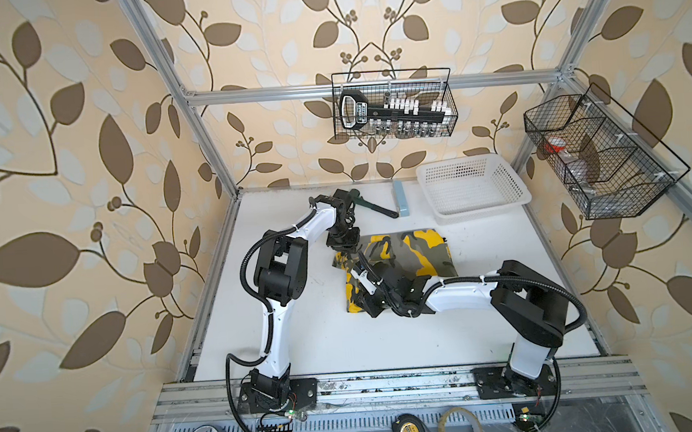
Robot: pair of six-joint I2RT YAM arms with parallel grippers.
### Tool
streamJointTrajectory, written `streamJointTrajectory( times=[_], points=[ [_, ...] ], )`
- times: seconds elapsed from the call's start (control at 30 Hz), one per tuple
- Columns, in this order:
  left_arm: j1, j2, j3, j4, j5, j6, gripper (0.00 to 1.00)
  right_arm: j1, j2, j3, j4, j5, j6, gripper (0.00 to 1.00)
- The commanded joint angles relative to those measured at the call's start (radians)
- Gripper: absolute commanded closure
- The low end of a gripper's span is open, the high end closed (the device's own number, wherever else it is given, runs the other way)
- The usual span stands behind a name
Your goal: Fold and stack the trousers
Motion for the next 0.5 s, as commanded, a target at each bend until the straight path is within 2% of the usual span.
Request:
streamJointTrajectory(
  times=[0.0,0.27,0.47],
  points=[
    [0.002,0.072,-0.088,-0.052,-0.056,0.034,0.77,0.014,0.052,-0.060,-0.128,0.023,-0.035,0.68],
    [0.049,-0.029,-0.190,-0.108,-0.166,-0.006,0.77,0.016,-0.050,-0.096,-0.099,-0.034,-0.033,0.67],
    [0.076,-0.204,-0.337,-0.133,-0.212,-0.078,0.75,0.016,-0.122,-0.025,-0.103,-0.120,-0.068,0.53]
  ],
)
